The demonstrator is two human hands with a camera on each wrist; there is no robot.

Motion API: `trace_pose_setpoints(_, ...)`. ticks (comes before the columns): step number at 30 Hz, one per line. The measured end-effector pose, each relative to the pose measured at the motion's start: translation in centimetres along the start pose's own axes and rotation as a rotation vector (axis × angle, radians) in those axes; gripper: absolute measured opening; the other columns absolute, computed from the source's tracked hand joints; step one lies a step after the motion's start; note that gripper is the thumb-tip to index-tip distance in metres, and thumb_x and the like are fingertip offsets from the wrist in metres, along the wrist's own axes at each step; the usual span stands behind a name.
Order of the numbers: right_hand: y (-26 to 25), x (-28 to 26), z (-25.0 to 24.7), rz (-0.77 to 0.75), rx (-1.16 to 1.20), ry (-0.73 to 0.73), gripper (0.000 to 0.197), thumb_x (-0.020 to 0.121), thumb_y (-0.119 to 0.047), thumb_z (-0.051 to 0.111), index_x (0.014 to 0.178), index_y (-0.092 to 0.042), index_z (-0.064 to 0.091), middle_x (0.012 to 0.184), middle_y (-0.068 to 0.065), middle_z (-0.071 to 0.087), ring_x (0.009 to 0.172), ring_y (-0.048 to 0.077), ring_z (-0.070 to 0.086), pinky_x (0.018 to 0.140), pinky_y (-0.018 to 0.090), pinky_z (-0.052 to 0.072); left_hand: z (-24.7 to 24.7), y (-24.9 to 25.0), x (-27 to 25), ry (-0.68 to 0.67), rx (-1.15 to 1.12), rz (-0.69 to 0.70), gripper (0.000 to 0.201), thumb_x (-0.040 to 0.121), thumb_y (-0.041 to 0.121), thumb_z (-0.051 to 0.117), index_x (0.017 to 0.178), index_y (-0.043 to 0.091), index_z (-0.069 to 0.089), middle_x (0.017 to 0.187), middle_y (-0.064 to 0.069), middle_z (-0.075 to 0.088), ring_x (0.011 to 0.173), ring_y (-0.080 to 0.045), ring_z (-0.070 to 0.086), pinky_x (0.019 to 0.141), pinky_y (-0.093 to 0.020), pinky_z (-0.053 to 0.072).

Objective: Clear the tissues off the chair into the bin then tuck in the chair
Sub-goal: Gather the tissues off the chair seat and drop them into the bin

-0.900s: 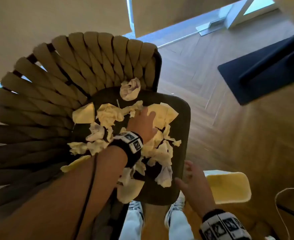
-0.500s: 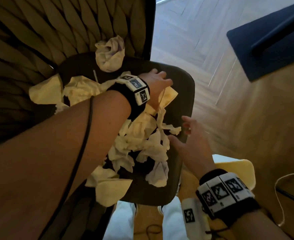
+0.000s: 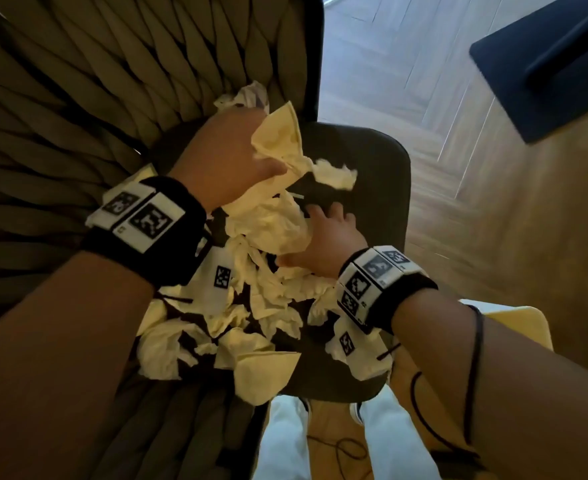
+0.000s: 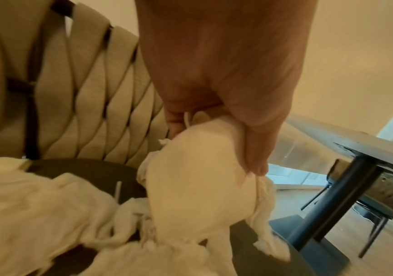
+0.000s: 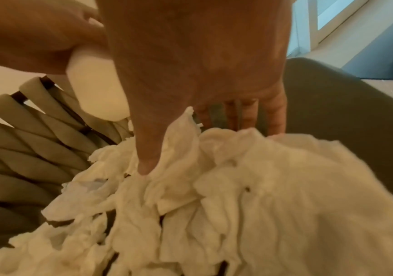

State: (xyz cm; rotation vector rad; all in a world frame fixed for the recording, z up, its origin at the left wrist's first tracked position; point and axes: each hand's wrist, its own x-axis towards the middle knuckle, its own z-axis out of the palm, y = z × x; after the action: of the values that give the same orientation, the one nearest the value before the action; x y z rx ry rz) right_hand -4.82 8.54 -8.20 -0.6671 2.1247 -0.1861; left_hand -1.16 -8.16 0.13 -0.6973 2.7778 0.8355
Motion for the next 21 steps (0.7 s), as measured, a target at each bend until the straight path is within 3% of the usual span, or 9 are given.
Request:
trace_pose_setpoints(4, -0.9, 1.1, 1.0, 0.0, -0.058, 0.022, 0.091, 0.064, -0.048, 0.078, 0.14, -0.024, 0.034, 0.145, 0.012, 0.032, 0.129, 0.036, 0.035, 0.099, 0.048, 0.043, 0.1, -1.9, -2.4, 0.067, -0.02, -0.067, 0.049, 0.077, 0.036, 0.073, 0.113, 0.007, 0.056, 0.113, -0.012, 0.06, 0.106, -0.028, 0.055, 0.084, -0.031, 0.037)
trace_pose_setpoints(8, -0.9, 1.3, 1.7, 0.017, -0.073, -0.009, 0.07, 0.075, -0.031, 0.072, 0.135, -0.016, 0.038, 0.132, 0.014, 0.045, 0.117, 0.036, 0.047, 0.093, 0.043, 0.046, 0.0, -3.2, -4.1, 0.124, -0.066, -0.124, 0.047, 0.077, 0.037, 0.073, 0.108, 0.006, 0.057, 0.107, -0.013, 0.061, 0.101, -0.028, 0.056, 0.077, -0.03, 0.037)
trace_pose_setpoints(10, -1.0, 1.4, 1.6, 0.019, -0.007, 0.001, 0.043, 0.082, -0.028, 0.064, 0.119, -0.013, 0.05, 0.118, 0.012, 0.056, 0.1, 0.029, 0.056, 0.08, 0.038, 0.049, -0.2, -3.5, -4.8, 0.161, -0.143, -0.181, 0.046, 0.077, 0.037, 0.073, 0.108, 0.007, 0.057, 0.105, -0.008, 0.062, 0.096, -0.022, 0.056, 0.073, -0.028, 0.038)
trace_pose_setpoints(12, -1.0, 1.2, 1.2, 0.002, 0.067, 0.037, 0.014, 0.089, -0.027, 0.055, 0.093, -0.015, 0.056, 0.103, 0.01, 0.063, 0.081, 0.022, 0.057, 0.068, 0.032, 0.045, -0.5, -3.5, -5.5, 0.198, -0.26, -0.223, 0.045, 0.076, 0.037, 0.074, 0.108, 0.009, 0.059, 0.104, -0.002, 0.062, 0.094, -0.016, 0.057, 0.072, -0.025, 0.043)
trace_pose_setpoints(14, -1.0, 0.8, 0.8, -0.016, 0.088, 0.029, 0.014, 0.091, -0.025, 0.051, 0.082, -0.016, 0.056, 0.095, 0.008, 0.064, 0.077, 0.02, 0.056, 0.065, 0.03, 0.043, -1.1, -3.4, -6.4, 0.245, -0.352, -0.269, 0.047, 0.075, 0.04, 0.074, 0.11, 0.012, 0.06, 0.107, 0.0, 0.065, 0.097, -0.016, 0.061, 0.08, -0.033, 0.051)
trace_pose_setpoints(16, -1.0, 0.3, 0.3, -0.038, 0.132, 0.05, 0.013, 0.091, -0.024, 0.05, 0.082, -0.018, 0.056, 0.091, 0.004, 0.062, 0.076, 0.017, 0.057, 0.064, 0.027, 0.044, -1.7, -3.4, -7.1, 0.291, -0.406, -0.304, 0.045, 0.076, 0.041, 0.073, 0.11, 0.014, 0.06, 0.106, 0.0, 0.066, 0.097, -0.016, 0.063, 0.081, -0.036, 0.054)
trace_pose_setpoints(21, -0.7, -2.8, -0.9, -0.147, 0.252, 0.27, 0.008, 0.087, -0.025, 0.058, 0.089, -0.019, 0.062, 0.092, 0.001, 0.055, 0.079, 0.014, 0.054, 0.067, 0.023, 0.044, -3.7, -3.5, -9.4, 0.337, -0.503, -0.264, 0.043, 0.08, 0.04, 0.068, 0.118, 0.022, 0.058, 0.105, 0.012, 0.065, 0.091, 0.002, 0.064, 0.073, -0.016, 0.052)
